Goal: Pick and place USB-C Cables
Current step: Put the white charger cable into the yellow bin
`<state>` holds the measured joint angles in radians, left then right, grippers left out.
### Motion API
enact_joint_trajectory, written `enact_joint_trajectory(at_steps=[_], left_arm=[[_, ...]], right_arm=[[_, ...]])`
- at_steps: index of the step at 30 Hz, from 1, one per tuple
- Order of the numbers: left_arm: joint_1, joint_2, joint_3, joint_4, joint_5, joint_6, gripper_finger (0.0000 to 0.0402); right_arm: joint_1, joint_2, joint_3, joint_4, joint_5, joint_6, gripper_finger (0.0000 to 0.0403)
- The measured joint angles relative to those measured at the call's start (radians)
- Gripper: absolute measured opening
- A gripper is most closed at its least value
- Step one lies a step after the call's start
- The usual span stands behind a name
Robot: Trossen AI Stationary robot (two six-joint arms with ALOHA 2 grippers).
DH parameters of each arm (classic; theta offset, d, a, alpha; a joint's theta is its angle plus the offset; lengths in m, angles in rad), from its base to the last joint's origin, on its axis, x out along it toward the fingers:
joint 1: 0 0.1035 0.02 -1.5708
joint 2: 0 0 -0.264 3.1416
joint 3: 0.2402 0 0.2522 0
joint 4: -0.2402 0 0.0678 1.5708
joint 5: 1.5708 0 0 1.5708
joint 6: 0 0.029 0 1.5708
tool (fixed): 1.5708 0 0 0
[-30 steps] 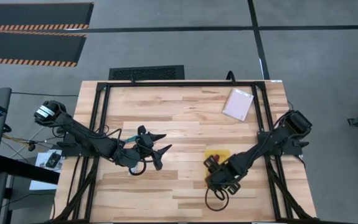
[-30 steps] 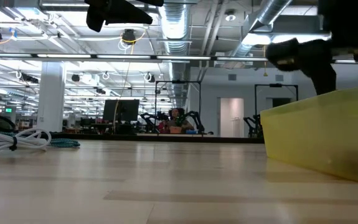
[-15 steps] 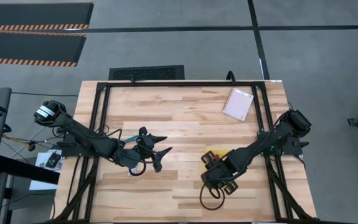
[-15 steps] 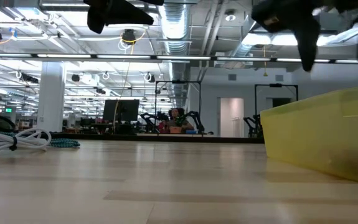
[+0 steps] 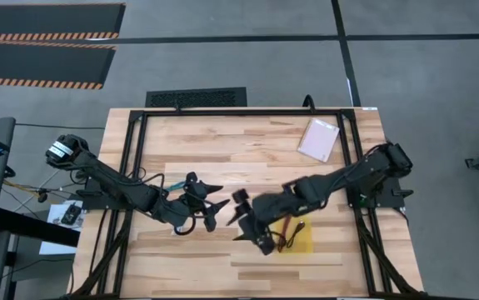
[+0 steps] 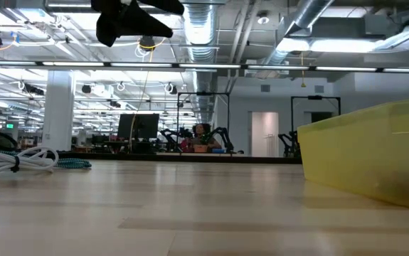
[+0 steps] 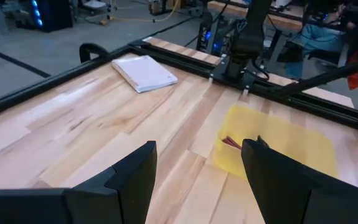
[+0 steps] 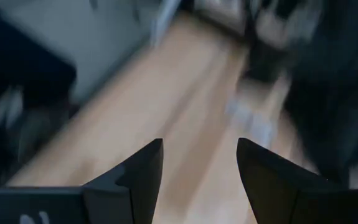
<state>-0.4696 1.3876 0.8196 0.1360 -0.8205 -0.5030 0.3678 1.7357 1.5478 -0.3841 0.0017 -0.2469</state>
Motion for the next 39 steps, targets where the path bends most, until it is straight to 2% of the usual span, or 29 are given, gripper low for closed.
enact_joint_trajectory(at_steps=[3,6,13,17,22,26,32,39], left_arm=[[0.000,0.000,0.000,-0.016,0.005,-0.022,0.0223],[0.000,0.000,0.000,-0.045,0.009,-0.044,0.0223],[0.000,0.000,0.000,-0.113,0.057,-0.089,0.0223],[0.000,0.000,0.000,-0.205,0.133,-0.173,0.0223],[-0.001,0.000,0.000,-0.404,0.240,-0.393,0.0223],[-0.001,0.000,0.000,-0.560,0.282,-0.592,0.0223],[-0.023,0.008,0.000,-0.741,0.326,-0.835,0.0223],[-0.056,0.008,0.000,-0.827,0.384,-0.979,0.0223]], right_arm=[[-0.031,-0.015,0.000,0.165,-0.090,-0.047,0.0226],[-0.058,-0.078,-0.001,0.155,-0.109,-0.053,0.0226],[-0.103,-0.344,0.000,-0.083,-0.107,-0.029,0.0226],[-0.108,-0.495,0.001,-0.275,-0.106,0.086,0.0226],[-0.074,-0.630,-0.001,-0.510,0.000,0.280,0.0226],[-0.005,-0.695,-0.012,-0.626,0.120,0.397,0.0226],[0.104,-0.792,-0.140,-0.627,0.273,0.500,0.0226],[0.145,-0.835,-0.261,-0.626,0.315,0.572,0.0226]])
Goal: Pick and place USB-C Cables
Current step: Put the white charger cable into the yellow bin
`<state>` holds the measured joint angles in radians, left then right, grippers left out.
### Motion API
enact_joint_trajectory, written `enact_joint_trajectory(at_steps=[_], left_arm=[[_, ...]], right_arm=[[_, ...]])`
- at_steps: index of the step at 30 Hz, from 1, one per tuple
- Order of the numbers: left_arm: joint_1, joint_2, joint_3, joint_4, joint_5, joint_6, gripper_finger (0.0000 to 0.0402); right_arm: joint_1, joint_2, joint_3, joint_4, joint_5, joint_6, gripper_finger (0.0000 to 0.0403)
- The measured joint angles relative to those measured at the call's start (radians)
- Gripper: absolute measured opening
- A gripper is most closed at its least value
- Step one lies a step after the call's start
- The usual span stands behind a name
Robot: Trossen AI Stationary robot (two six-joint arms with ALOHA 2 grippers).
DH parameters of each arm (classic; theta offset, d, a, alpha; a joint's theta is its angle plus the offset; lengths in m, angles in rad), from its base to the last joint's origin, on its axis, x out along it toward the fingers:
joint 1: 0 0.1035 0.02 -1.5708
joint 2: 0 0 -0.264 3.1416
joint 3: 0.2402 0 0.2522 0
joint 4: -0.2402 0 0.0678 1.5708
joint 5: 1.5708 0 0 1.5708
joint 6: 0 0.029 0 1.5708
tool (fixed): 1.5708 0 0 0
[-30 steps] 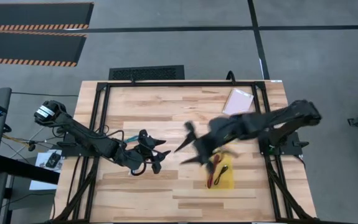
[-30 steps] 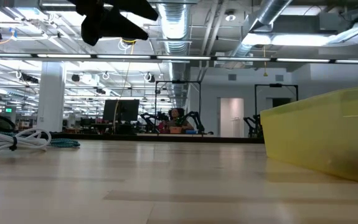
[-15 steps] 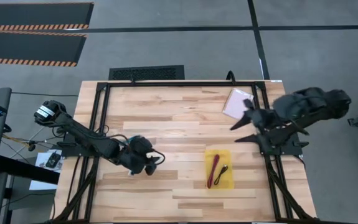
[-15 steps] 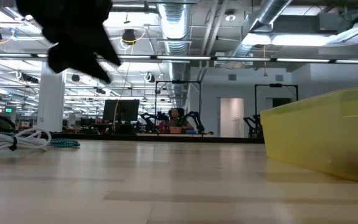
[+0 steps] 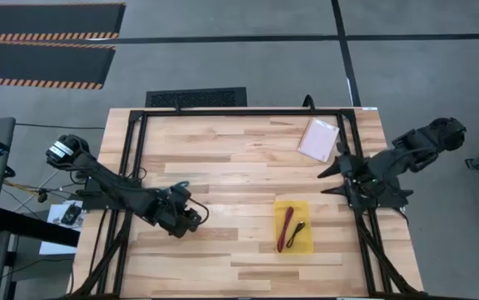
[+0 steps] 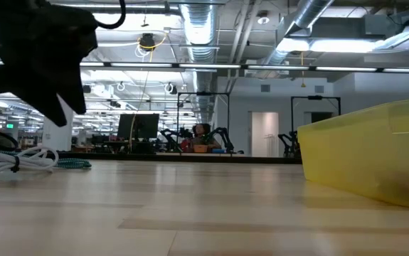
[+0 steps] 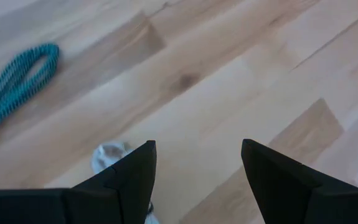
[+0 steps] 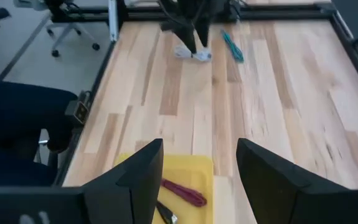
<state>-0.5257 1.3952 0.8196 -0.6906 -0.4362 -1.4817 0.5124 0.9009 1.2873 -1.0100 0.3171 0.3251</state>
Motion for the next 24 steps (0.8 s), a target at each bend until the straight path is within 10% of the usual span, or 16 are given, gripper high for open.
enact_joint_trajectory(at_steps=[24], left_arm=[[-0.062,0.215,0.001,-0.054,0.231,-0.167,0.0220]], right_arm=[[-0.001,0.021,-0.078,0.040,0.000,0.018,0.0226]])
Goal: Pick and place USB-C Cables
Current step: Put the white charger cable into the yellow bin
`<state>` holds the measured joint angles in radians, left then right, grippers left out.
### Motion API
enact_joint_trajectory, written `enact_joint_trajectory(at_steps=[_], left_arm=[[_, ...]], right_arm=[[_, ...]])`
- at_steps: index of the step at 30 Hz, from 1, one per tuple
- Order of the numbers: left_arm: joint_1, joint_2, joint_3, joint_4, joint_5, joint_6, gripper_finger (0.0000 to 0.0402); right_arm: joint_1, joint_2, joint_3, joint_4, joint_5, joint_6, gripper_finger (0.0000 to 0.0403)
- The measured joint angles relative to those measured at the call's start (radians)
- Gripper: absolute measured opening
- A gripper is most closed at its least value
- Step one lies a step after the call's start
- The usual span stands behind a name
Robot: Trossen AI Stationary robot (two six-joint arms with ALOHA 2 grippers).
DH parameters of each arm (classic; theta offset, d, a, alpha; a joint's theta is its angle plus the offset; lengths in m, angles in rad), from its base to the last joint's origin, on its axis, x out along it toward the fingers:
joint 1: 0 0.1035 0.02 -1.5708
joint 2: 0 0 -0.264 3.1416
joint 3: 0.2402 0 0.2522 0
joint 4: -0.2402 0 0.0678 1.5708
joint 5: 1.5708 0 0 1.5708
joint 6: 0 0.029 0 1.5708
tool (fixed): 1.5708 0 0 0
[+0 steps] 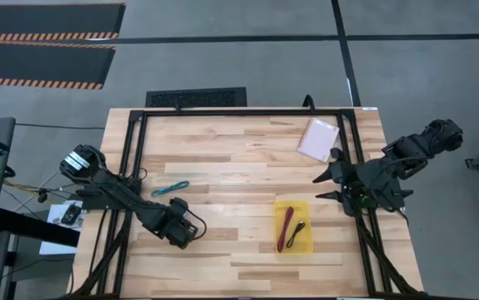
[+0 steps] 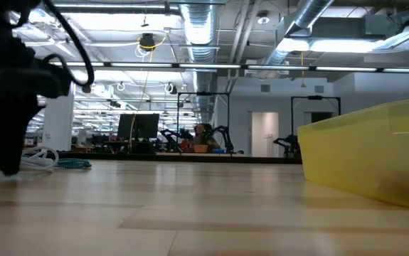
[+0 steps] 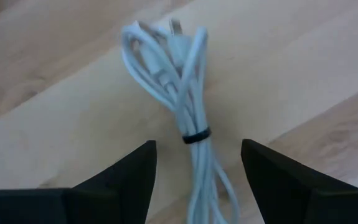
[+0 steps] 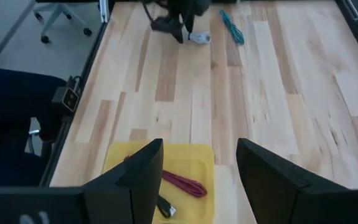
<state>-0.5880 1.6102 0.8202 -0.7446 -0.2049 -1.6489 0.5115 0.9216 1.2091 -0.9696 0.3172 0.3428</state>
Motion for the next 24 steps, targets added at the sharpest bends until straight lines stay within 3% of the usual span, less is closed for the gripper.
enact_joint_trajectory(at_steps=[7,16,21,24], left_arm=[[0.001,0.052,0.006,0.007,0.021,0.003,0.0156],[0.000,0.052,0.004,0.056,-0.004,0.061,0.0014],[-0.002,0.056,0.024,0.067,-0.062,0.130,0.0007],[0.000,0.065,0.054,0.082,-0.163,0.195,0.0004]], right_arm=[[-0.003,0.001,0.000,0.036,0.000,-0.003,0.0226],[-0.004,0.016,0.001,0.036,0.002,0.013,0.0226],[-0.004,0.048,0.001,0.032,0.001,0.015,0.0226],[-0.004,0.081,0.001,0.045,0.002,0.015,0.0226]])
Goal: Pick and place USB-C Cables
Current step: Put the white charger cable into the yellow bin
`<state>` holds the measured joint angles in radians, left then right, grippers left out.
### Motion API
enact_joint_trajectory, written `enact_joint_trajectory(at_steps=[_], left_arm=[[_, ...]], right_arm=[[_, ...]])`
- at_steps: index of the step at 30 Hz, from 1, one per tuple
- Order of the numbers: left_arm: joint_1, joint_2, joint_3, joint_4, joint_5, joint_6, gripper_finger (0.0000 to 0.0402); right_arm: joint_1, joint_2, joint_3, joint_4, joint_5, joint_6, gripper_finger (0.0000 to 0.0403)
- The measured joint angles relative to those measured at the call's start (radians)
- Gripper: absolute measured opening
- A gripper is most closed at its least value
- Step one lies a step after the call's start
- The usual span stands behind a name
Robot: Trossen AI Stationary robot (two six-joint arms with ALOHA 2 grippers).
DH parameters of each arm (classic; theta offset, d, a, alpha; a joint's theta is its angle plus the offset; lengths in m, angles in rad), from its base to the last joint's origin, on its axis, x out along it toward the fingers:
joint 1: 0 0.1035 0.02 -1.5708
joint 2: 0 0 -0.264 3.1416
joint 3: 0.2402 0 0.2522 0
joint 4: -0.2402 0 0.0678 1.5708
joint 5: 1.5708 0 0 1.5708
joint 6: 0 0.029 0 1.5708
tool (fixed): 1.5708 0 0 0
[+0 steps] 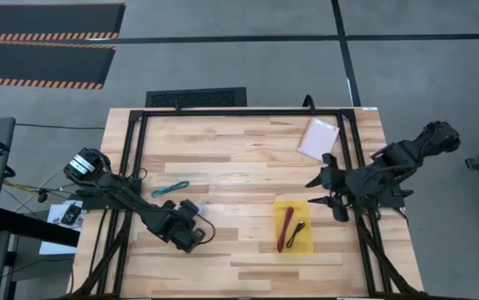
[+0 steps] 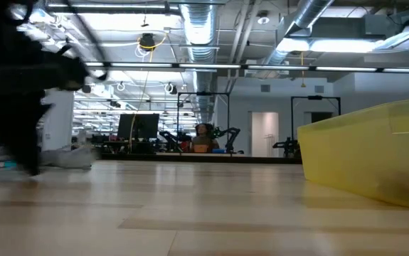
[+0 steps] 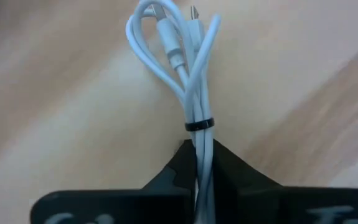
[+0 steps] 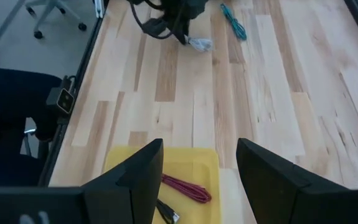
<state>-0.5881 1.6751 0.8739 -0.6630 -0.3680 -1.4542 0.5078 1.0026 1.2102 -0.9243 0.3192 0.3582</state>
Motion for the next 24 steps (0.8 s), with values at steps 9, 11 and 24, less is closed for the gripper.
enact_joint_trajectory(at_steps=[9,11,24], left_arm=[[0.061,-0.005,0.116,0.236,-0.181,0.348,0.0001],[0.078,-0.005,0.133,0.339,-0.197,0.493,0.0001],[0.145,-0.047,0.146,0.845,-0.188,1.062,0.0000]], right_arm=[[-0.041,0.125,0.000,0.016,-0.001,-0.101,0.0226],[-0.046,0.145,0.000,0.054,-0.001,-0.154,0.0226],[-0.062,0.118,-0.084,0.413,-0.002,-0.276,0.0226]])
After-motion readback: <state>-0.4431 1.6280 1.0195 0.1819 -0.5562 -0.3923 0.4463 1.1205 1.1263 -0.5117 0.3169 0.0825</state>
